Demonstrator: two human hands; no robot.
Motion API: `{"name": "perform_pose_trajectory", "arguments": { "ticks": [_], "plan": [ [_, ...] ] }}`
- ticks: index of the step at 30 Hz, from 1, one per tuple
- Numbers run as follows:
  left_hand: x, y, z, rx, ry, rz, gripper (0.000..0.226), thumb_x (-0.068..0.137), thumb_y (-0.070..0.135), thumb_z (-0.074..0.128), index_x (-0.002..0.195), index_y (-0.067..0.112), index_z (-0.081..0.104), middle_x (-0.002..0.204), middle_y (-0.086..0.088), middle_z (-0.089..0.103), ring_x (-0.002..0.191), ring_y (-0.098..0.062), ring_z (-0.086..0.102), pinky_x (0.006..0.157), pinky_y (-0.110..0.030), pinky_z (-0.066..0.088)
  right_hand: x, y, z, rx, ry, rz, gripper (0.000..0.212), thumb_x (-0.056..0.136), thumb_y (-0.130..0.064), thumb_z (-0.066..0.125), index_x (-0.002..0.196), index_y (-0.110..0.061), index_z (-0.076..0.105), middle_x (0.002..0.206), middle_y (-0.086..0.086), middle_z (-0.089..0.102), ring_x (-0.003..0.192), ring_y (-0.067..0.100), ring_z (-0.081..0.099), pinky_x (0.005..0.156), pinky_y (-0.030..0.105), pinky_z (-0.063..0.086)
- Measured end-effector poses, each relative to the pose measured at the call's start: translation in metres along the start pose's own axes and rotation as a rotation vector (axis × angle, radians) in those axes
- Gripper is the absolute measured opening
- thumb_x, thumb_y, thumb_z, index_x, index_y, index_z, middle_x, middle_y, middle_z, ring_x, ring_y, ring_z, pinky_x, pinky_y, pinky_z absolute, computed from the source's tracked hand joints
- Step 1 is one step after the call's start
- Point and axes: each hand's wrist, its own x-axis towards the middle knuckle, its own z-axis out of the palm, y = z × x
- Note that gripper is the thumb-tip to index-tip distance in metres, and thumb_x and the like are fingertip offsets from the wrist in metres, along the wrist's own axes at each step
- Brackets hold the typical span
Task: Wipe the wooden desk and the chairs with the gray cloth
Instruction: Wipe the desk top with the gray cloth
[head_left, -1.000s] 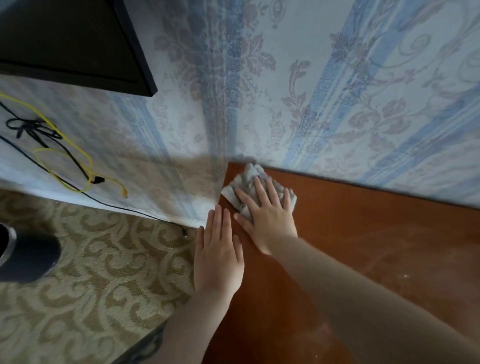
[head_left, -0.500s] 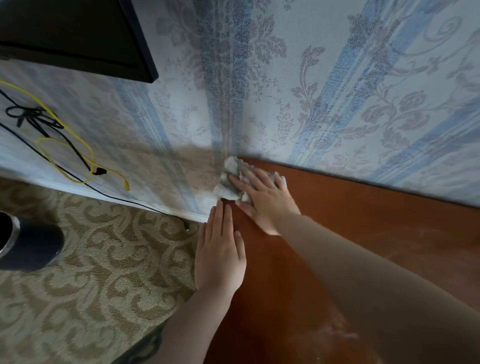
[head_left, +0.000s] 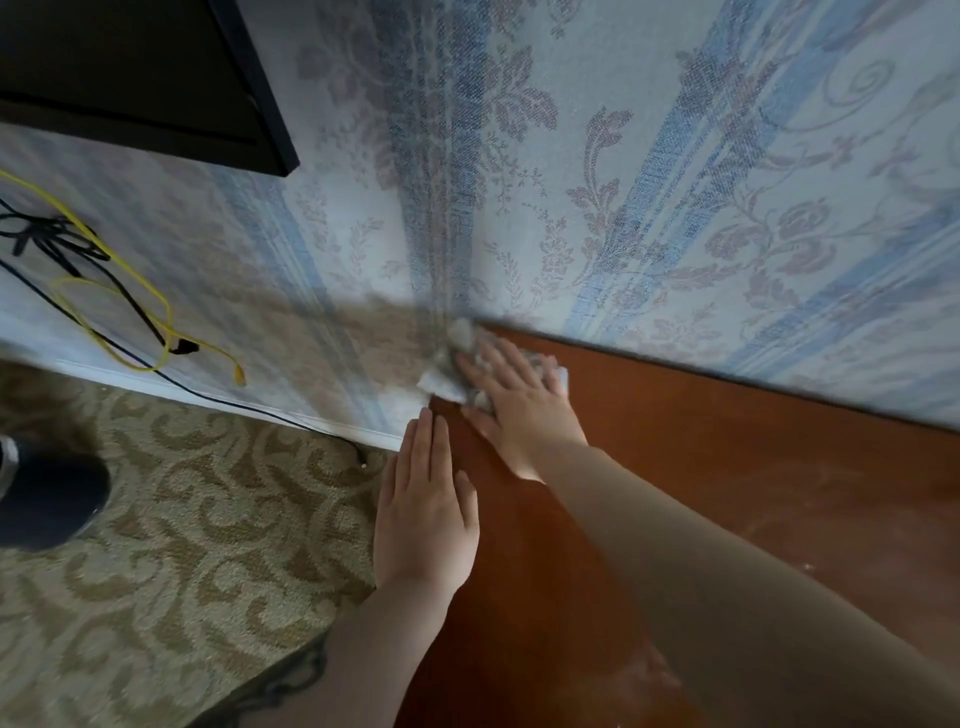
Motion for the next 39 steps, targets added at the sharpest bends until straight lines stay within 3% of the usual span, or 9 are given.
{"name": "perform_pose_trajectory", "arguments": {
  "ticks": [4,11,17,19,24,30,32,36,39],
  "plan": [
    [0.000,-0.001,-0.001,0.078,-0.018,0.061,0.058,0.093,0.033,0.022,0.150,0.019,0.028,0.160,-0.001,0.017,0.148,-0.016,0.010,0.118,-0.043,0.015,-0.036,-0.014,0.022,0.058,0.191,0.403,0.058,0.099,-0.053,0.018,0.153,-0.039,0.002,0.161,-0.010,-0.007,0.147,0.015,-0.017,0.116,0.046,-0.013],
    [0.002,0.000,-0.002,0.096,-0.026,0.080,0.058,0.094,0.029,0.022,0.147,0.011,0.034,0.155,-0.004,0.030,0.146,-0.016,0.019,0.115,-0.043,0.015,-0.018,0.002,0.008,-0.083,0.024,-0.036,0.058,0.100,-0.054,0.021,0.152,-0.041,-0.002,0.161,-0.012,-0.007,0.146,0.013,-0.018,0.117,0.044,-0.012],
    [0.002,0.000,-0.002,0.060,-0.042,0.073,0.059,0.092,0.028,0.021,0.148,0.014,0.033,0.156,-0.001,0.028,0.146,-0.014,0.018,0.116,-0.044,0.018,-0.041,-0.002,0.025,0.087,0.257,0.556,0.057,0.099,-0.052,0.024,0.153,-0.038,0.011,0.162,-0.009,0.002,0.148,0.015,-0.010,0.117,0.046,-0.007],
    [0.001,0.000,-0.002,0.050,-0.047,0.072,0.059,0.091,0.029,0.022,0.147,0.014,0.035,0.156,-0.001,0.029,0.146,-0.015,0.020,0.115,-0.043,0.025,-0.050,-0.027,0.032,0.060,0.217,0.495,0.056,0.099,-0.051,0.018,0.153,-0.039,0.005,0.162,-0.007,-0.005,0.147,0.018,-0.015,0.117,0.047,-0.009],
    [0.003,0.002,-0.002,0.032,-0.047,0.054,0.058,0.094,0.032,0.020,0.148,0.015,0.034,0.156,0.000,0.029,0.145,-0.014,0.021,0.114,-0.044,0.031,-0.011,0.002,0.008,-0.049,0.033,-0.028,0.056,0.100,-0.054,0.023,0.151,-0.044,0.002,0.161,-0.011,-0.004,0.147,0.013,-0.015,0.118,0.047,-0.007],
    [0.001,0.002,-0.005,0.027,-0.043,0.060,0.057,0.094,0.031,0.022,0.146,0.016,0.038,0.153,0.001,0.034,0.143,-0.014,0.026,0.111,-0.043,0.035,-0.031,0.004,0.022,0.020,0.253,0.501,0.055,0.101,-0.048,0.023,0.153,-0.037,0.008,0.162,-0.007,-0.001,0.148,0.017,-0.012,0.116,0.045,-0.014],
    [0.002,0.002,-0.005,0.032,-0.055,0.064,0.057,0.092,0.031,0.024,0.146,0.015,0.038,0.154,0.000,0.033,0.143,-0.015,0.026,0.111,-0.042,0.034,-0.038,-0.023,0.027,0.031,0.206,0.467,0.056,0.101,-0.044,0.021,0.154,-0.036,0.004,0.162,-0.006,-0.005,0.147,0.019,-0.014,0.117,0.046,-0.012],
    [0.002,0.002,-0.005,0.043,-0.050,0.071,0.056,0.094,0.030,0.022,0.146,0.014,0.036,0.155,-0.002,0.031,0.145,-0.017,0.023,0.114,-0.040,0.030,-0.018,-0.007,0.007,-0.109,0.086,0.103,0.057,0.099,-0.053,0.025,0.152,-0.041,0.007,0.162,-0.007,-0.001,0.148,0.022,-0.007,0.119,0.047,-0.002],
    [0.002,0.003,-0.006,0.060,-0.050,0.136,0.057,0.095,0.029,0.018,0.146,0.014,0.037,0.154,-0.003,0.033,0.145,-0.018,0.023,0.117,-0.041,0.023,-0.010,0.032,-0.003,-0.142,0.039,0.159,0.059,0.096,-0.062,0.024,0.150,-0.048,0.005,0.162,-0.008,-0.004,0.148,0.022,-0.012,0.117,0.053,-0.005]
  ]
}}
